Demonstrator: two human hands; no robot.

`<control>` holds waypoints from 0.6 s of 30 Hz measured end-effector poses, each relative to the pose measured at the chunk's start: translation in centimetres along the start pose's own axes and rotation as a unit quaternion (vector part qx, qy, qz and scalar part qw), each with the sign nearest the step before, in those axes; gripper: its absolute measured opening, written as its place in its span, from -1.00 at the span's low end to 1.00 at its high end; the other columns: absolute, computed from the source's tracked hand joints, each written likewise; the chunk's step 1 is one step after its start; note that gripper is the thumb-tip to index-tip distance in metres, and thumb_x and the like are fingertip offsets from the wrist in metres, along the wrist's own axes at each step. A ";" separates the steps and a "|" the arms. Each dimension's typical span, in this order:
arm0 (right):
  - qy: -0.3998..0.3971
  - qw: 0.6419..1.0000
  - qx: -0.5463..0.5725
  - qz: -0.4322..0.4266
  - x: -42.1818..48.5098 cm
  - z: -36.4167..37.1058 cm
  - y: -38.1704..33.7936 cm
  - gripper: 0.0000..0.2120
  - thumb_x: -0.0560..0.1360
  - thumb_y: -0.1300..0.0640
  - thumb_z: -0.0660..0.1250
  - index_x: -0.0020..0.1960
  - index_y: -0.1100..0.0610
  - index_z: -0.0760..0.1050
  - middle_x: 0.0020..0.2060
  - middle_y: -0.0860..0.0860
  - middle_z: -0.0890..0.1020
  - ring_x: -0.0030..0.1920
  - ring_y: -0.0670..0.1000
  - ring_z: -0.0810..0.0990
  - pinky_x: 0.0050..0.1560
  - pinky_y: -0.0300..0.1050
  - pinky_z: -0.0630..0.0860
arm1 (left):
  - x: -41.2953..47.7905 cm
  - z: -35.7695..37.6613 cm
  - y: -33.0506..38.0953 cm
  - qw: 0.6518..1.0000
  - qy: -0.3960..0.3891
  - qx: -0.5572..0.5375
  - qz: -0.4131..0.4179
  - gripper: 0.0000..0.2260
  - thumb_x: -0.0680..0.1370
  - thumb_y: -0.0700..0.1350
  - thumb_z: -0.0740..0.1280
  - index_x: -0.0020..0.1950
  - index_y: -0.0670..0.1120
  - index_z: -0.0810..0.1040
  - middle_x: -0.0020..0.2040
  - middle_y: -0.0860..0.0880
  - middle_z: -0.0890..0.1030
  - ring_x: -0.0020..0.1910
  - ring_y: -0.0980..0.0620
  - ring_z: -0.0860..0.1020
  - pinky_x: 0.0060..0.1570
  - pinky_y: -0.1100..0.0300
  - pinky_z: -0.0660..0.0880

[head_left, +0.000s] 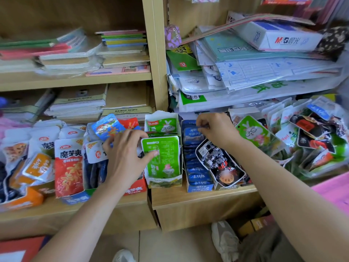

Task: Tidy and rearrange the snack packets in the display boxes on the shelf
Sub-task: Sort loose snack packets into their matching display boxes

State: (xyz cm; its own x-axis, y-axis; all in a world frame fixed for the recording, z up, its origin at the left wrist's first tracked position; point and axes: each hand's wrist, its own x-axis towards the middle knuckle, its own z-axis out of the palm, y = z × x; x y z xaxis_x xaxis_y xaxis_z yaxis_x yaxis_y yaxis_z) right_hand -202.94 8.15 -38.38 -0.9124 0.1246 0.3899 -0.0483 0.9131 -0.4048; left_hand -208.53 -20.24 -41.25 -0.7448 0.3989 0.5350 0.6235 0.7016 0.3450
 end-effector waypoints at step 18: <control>0.076 0.993 -0.041 -0.076 -0.4 2.0 1.0 -0.75 0.41 0.43 0.44 -0.01 0.17 0.73 -0.26 0.13 0.72 -0.27 0.18 0.66 -0.28 0.06 0.63 | -0.4 -0.1 -0.7 0.999 -0.017 -0.012 0.027 -0.57 0.48 0.33 0.25 0.22 0.17 0.63 0.04 0.13 0.59 0.13 -0.02 0.51 0.23 -0.15 0.23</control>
State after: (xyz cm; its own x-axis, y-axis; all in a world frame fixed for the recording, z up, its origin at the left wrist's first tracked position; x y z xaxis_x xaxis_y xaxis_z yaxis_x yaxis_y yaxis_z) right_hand -203.44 8.23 -40.59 -0.8248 0.0348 0.5644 -0.1410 0.9539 -0.2650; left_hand -208.70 -20.98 -41.60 -0.7170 0.4561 0.5271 0.6685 0.6642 0.3345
